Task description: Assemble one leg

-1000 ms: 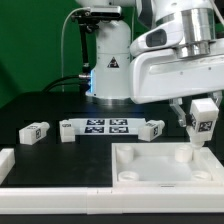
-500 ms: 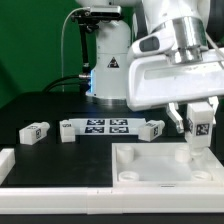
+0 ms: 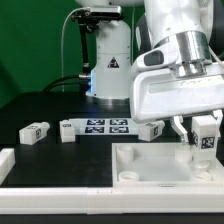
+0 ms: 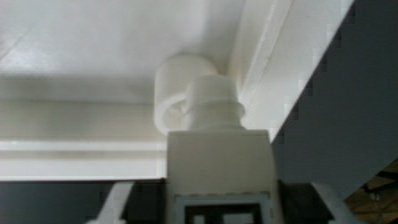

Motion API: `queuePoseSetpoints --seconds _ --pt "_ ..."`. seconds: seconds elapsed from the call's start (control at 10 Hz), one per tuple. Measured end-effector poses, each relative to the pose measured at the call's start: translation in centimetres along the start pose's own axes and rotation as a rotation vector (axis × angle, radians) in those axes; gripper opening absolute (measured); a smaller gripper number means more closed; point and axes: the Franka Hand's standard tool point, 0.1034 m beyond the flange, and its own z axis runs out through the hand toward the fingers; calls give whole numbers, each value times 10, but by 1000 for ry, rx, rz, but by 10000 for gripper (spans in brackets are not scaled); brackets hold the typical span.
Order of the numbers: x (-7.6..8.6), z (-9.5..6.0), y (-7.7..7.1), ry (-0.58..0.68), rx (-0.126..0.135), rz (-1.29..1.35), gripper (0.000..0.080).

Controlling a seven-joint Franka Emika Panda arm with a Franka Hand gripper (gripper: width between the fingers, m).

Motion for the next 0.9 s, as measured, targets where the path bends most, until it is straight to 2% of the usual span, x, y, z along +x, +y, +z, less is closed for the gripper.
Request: queuePoseSetpoints --seconds 0.2,0.9 --pt "2 3 0 40 -3 0 290" --pt "9 8 4 38 -5 -7 290"
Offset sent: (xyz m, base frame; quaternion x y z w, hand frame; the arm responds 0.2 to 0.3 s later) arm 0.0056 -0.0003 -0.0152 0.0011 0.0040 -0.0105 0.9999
